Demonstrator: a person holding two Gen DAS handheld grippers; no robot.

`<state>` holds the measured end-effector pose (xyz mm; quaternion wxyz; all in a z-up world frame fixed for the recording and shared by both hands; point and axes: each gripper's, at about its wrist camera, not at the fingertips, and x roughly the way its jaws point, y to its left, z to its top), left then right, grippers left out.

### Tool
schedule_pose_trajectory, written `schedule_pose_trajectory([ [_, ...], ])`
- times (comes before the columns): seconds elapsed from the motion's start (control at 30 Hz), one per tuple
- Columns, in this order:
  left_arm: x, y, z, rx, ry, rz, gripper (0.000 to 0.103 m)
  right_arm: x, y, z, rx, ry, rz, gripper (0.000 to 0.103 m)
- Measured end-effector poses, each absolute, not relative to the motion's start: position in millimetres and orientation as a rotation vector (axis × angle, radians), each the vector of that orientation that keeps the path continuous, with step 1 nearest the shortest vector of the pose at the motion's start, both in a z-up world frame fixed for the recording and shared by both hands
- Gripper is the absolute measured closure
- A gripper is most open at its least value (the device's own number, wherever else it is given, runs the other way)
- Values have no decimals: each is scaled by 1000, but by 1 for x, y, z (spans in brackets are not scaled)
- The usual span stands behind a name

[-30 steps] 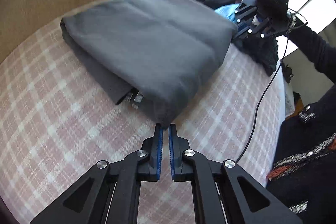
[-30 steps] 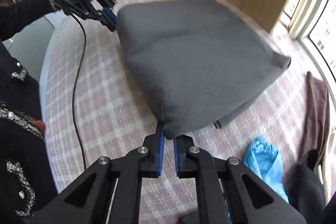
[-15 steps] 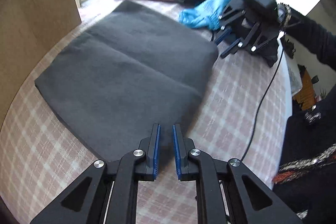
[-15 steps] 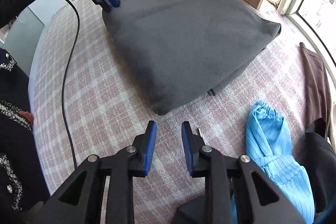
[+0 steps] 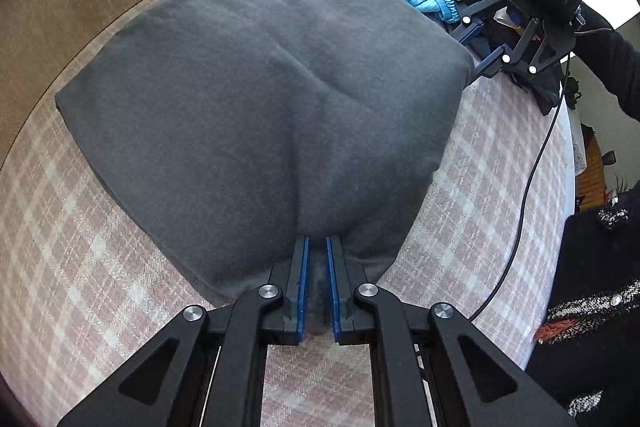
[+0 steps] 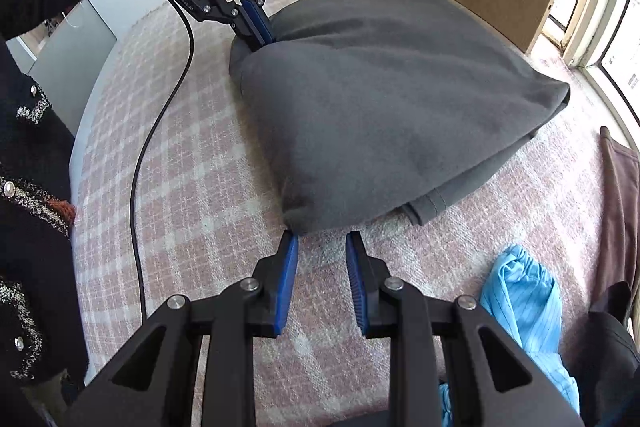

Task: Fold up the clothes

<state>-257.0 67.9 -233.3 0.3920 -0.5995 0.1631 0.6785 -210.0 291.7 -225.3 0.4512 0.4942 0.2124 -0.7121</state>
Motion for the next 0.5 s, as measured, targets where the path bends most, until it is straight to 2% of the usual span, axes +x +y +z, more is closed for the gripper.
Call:
schedule_pose_trajectory([
  [0.2,-259,70,-233,-1539,419,1717,93,-214,287,-227,1178,559,-1720,80],
  [0.23,-259,71,-233,-1541,424,1715,93,-218,284,-233,1220,556,-1693,92],
  [0.27,-258,71,-233,-1541,428,1715,93,-221,283,-237,1250,544,-1664,98],
  [0.5,-254,73,-230,-1547,426,1730,95,-227,325,-243,1380,531,-1755,100],
])
